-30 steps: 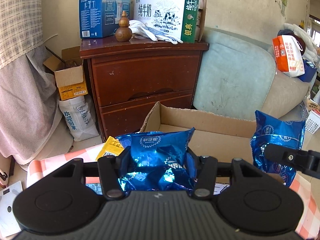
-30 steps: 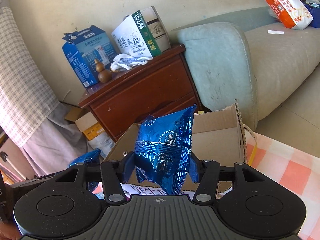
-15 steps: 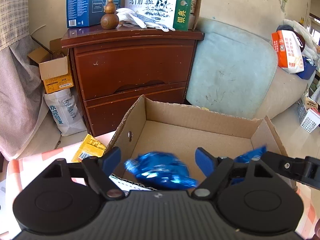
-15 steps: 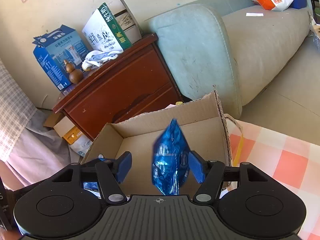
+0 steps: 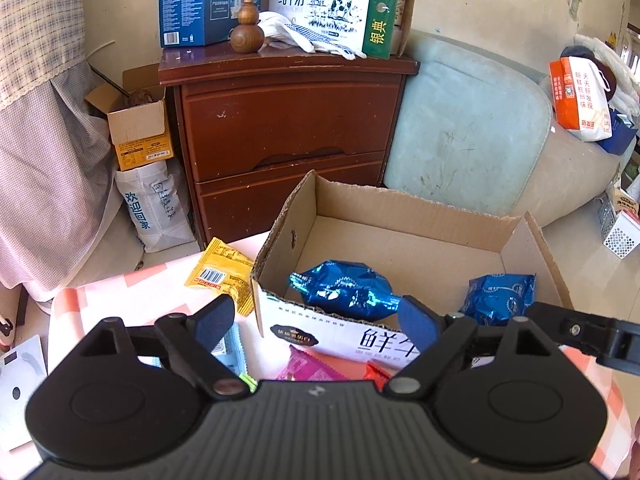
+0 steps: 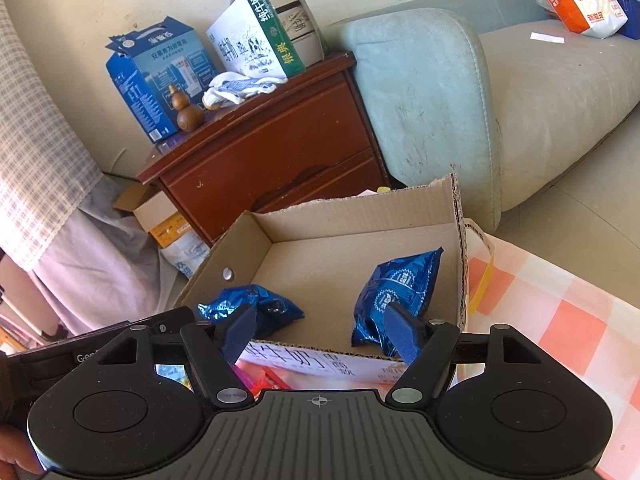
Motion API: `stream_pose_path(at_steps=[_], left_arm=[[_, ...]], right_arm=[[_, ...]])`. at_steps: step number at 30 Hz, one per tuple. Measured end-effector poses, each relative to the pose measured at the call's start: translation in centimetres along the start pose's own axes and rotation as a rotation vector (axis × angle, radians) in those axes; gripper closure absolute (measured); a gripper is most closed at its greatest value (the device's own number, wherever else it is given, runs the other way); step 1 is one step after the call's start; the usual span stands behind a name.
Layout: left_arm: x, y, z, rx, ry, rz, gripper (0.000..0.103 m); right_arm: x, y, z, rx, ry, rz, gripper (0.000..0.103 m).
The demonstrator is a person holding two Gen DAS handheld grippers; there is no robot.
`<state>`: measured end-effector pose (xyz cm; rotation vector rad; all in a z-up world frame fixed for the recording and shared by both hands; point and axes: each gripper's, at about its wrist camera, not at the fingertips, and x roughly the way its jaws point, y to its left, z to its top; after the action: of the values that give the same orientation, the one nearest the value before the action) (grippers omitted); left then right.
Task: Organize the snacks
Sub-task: 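Lower both blue packs into the box and open both grippers, then move the left gripper to the yellow waffle pack while the right approaches the silver pack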
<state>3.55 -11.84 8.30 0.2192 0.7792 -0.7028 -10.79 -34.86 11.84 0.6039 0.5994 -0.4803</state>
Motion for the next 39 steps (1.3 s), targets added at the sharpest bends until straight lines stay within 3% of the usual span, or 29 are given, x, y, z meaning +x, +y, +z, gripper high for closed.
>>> stream_pose_path(at_steps=[10,16,28,39], left_arm=[[-2.4,1.3,-3.8,0.005,0.062,0.046,0.015],[-3.6,1.3,-6.5,0.047,0.097,0.024,0.013],[-3.0,-0.6,-12.6,0.134,0.192,-0.044,0.013],[-1.2,-1.3,-13.5,0.152,0.185,-0.003,0.013]], right_arm=[[-1.3,0.9,-2.3,-0.121,0.106,-0.025,0.031],[-2.1,1.3,-3.8,-0.195,0.163,-0.025,0.03],[-2.5,-2.0,-5.8,-0.112,0.305,-0.045,0.03],[-1.6,-1.3,-8.5,-0.265,0.378,0.051,0.03]])
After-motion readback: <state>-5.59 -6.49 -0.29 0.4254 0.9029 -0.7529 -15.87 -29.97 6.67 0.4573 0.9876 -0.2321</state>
